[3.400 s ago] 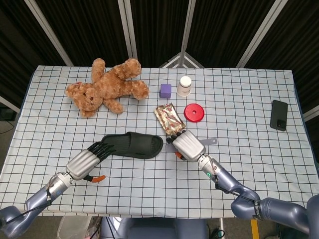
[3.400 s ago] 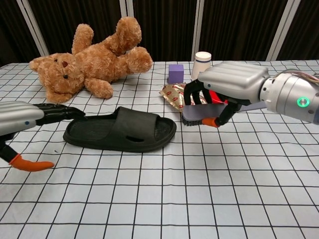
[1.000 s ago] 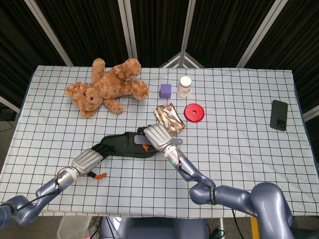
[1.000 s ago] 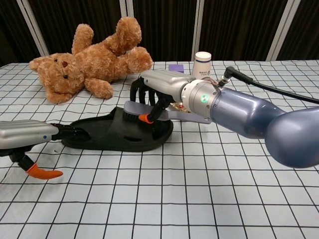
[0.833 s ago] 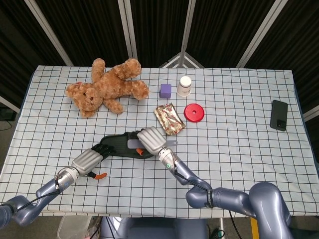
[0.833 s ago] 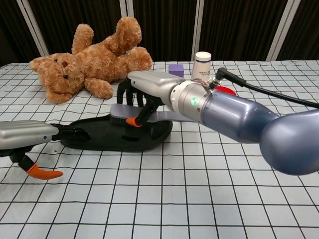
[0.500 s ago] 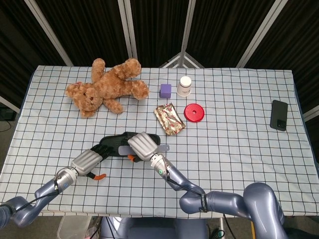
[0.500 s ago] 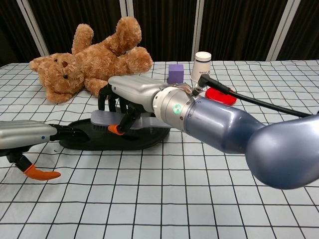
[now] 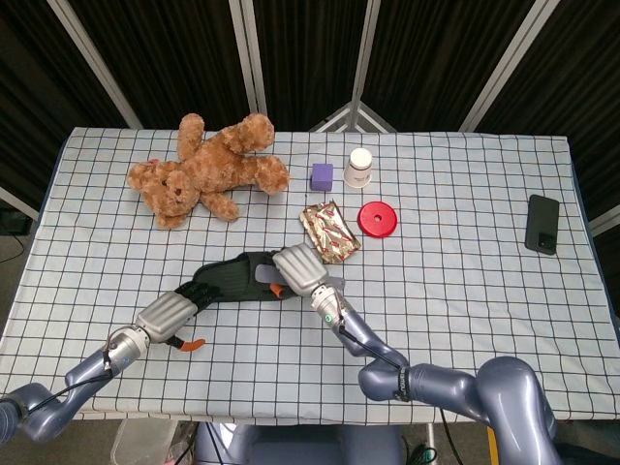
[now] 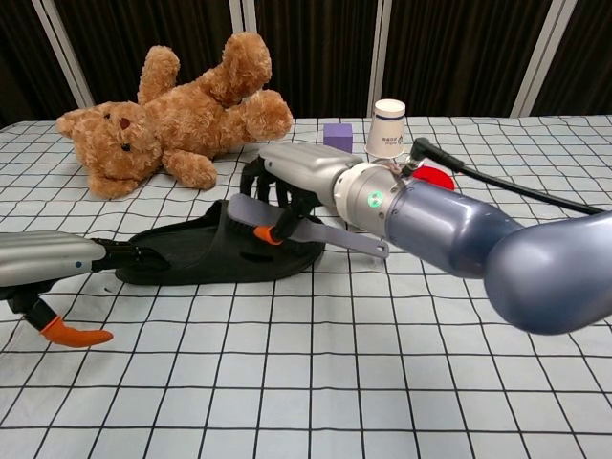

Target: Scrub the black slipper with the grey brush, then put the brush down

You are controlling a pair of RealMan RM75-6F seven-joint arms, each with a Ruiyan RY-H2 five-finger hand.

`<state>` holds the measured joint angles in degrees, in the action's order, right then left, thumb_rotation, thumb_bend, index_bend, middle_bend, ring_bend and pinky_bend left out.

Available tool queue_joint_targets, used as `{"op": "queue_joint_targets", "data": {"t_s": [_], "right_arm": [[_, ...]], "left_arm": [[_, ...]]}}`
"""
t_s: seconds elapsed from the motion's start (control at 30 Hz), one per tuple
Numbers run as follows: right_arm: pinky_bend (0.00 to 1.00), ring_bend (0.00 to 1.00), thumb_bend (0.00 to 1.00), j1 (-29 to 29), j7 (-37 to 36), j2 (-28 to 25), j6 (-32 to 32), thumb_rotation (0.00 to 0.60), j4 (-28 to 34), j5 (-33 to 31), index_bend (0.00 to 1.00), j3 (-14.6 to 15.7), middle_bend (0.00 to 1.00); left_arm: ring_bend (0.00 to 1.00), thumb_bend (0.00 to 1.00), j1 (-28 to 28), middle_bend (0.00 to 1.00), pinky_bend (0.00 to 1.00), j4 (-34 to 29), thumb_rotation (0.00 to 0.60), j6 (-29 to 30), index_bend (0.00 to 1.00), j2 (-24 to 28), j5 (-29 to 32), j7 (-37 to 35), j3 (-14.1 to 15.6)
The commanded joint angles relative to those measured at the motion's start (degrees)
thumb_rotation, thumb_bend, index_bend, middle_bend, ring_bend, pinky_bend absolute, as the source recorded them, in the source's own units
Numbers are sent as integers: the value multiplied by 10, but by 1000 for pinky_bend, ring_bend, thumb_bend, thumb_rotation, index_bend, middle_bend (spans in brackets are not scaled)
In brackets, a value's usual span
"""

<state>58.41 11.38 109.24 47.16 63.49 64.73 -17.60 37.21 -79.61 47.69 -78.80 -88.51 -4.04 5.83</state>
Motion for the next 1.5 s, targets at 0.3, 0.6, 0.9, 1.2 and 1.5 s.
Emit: {"op": "queue_joint_targets", "data": {"t_s": [0.3,0.6,0.9,1.2,1.5], "right_arm": [[574,539,473,-28,-10,-50,5,600,16,-3,769,7,620],[574,539,473,-46,22,-102,38,600,76,14,768,14,620],[574,539,474,-103,65,-194,45,600,184,2,769,73,620],[574,539,473,-123,138,-219,10,600,180,-2,768,152,619],[516,459,473,-126,157,-203,10,600,171,5,513,163,515]], "left_arm": [[32,449,-2,20,66,-16,401,7,13,5,0,12,0],[0,163,-28,0,66,-17,395,145,0,0,-85,-25,-2],[0,96,-88,0,66,-45,365,329,0,47,-164,-55,12],[0,84,-118,0,66,-36,373,329,0,63,-141,-56,27],[0,79,-122,0,66,-34,375,307,0,61,-131,-42,26]]}}
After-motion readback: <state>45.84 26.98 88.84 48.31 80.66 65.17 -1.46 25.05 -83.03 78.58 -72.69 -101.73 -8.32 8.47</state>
